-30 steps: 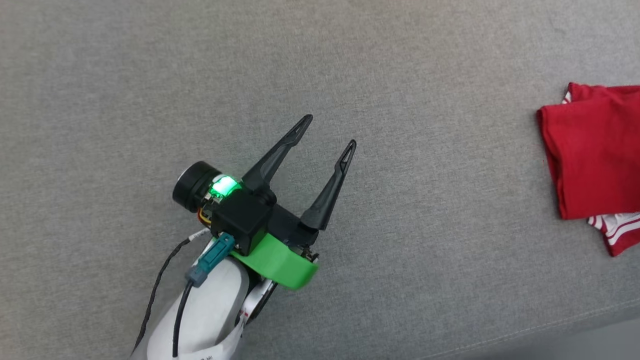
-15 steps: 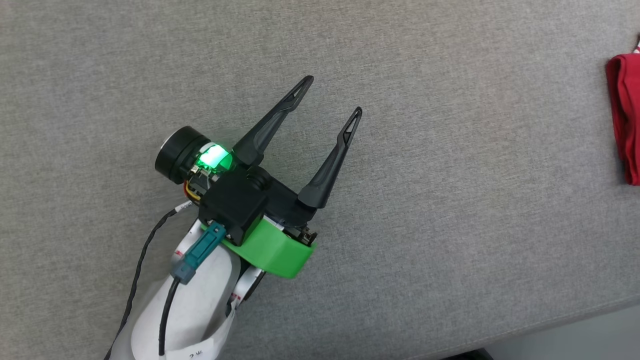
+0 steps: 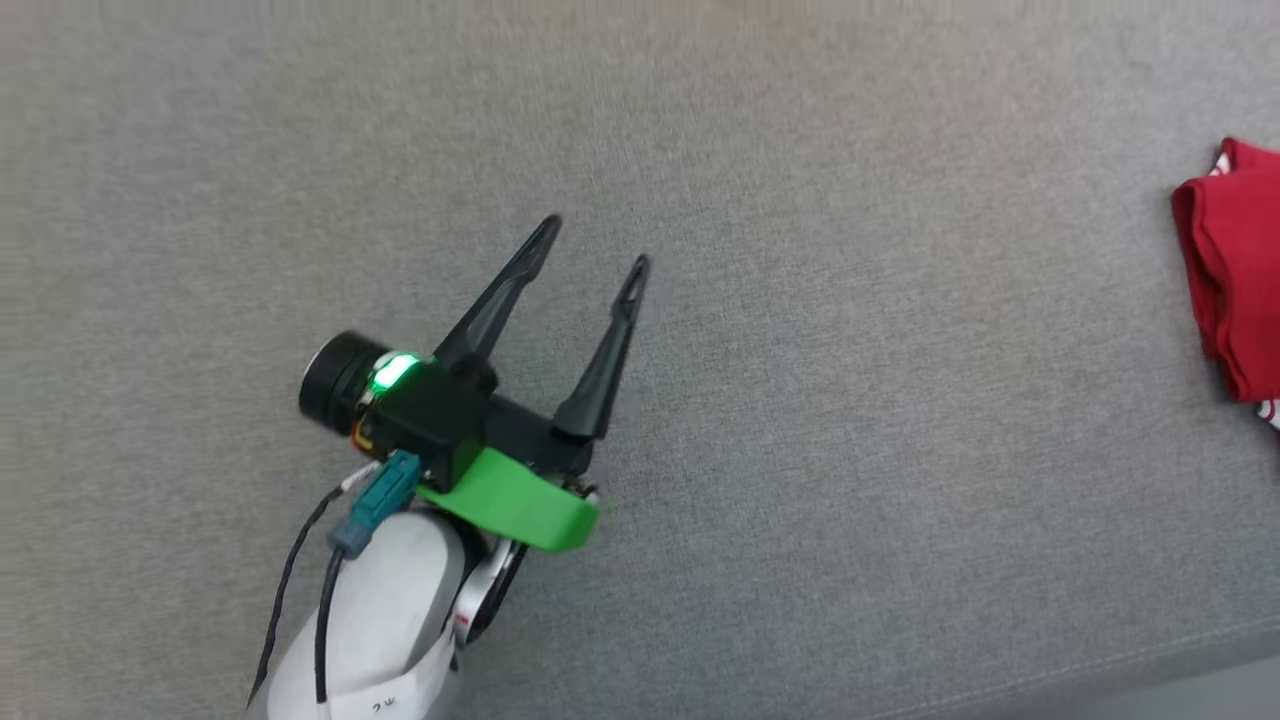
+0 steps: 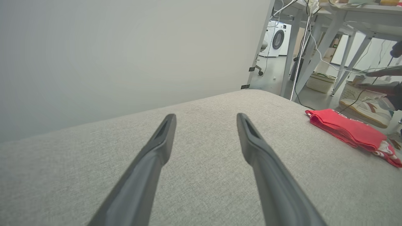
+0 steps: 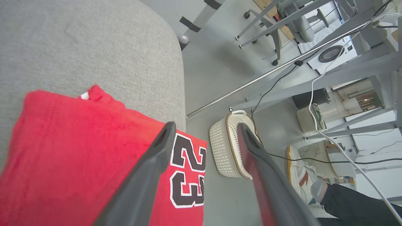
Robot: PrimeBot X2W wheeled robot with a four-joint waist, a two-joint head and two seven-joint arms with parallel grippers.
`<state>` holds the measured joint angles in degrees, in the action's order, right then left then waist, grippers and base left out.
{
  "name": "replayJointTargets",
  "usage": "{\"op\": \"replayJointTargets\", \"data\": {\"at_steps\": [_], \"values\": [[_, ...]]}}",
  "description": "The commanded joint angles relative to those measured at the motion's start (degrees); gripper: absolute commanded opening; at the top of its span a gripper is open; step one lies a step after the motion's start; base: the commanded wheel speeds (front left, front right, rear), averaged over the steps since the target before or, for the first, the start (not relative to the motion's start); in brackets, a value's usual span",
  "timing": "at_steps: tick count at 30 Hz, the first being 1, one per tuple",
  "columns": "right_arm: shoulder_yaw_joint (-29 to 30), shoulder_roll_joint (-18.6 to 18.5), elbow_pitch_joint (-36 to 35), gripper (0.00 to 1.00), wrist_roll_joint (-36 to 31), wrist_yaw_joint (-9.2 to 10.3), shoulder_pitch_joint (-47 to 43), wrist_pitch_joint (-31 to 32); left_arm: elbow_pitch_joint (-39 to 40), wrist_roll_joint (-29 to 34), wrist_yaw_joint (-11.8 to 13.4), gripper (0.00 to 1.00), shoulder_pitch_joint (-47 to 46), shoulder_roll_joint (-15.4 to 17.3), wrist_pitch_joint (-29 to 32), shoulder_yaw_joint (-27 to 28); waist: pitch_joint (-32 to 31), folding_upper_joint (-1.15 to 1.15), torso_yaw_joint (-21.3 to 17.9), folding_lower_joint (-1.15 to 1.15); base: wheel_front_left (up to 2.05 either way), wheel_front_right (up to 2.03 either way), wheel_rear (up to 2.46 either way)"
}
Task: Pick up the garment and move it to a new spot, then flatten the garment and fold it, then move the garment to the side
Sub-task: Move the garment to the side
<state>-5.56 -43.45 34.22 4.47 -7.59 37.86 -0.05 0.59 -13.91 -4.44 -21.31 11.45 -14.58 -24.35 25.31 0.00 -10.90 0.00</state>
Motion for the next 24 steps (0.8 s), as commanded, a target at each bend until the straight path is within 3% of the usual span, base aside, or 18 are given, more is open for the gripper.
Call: {"op": "replayJointTargets", "data": {"at_steps": [1, 6, 11, 17, 24], "values": [[-0.4, 1.0, -1.9, 1.00, 1.2, 0.10, -1.1, -0.6, -1.0, -0.9, 0.8, 1.00, 1.8, 0.3, -0.3, 1.0, -8.2, 0.00, 2.3, 0.00, 0.00, 0.00, 0.00], [-0.1, 4.0, -9.3, 1.00, 6.0, 0.10, -5.1, -0.7, -4.3, -2.6, 2.1, 1.00, 5.7, 1.0, -0.4, 4.0, -14.4, 0.00, 4.4, 0.00, 0.00, 0.00, 0.00], [1.4, 9.8, -19.2, 1.00, 10.8, 0.10, -11.1, 0.4, -4.6, -4.5, 3.6, 1.00, 9.6, 1.0, -0.4, 8.3, -19.0, 0.00, 6.4, 0.00, 0.00, 0.00, 0.00], [4.3, 18.0, -29.8, 1.00, 11.2, 0.10, -20.6, 0.8, -4.4, -5.3, 3.7, 1.00, 14.0, 0.7, -0.4, 11.4, -22.5, 0.00, 8.8, 0.00, 0.00, 0.00, 0.00], [7.7, 26.5, -36.3, 1.00, 11.3, 0.10, -31.5, -2.5, -4.2, -5.0, 2.4, 1.00, 18.3, -1.1, -0.4, 13.4, -24.2, 0.00, 11.5, 0.00, 0.00, 0.00, 0.00]]}}
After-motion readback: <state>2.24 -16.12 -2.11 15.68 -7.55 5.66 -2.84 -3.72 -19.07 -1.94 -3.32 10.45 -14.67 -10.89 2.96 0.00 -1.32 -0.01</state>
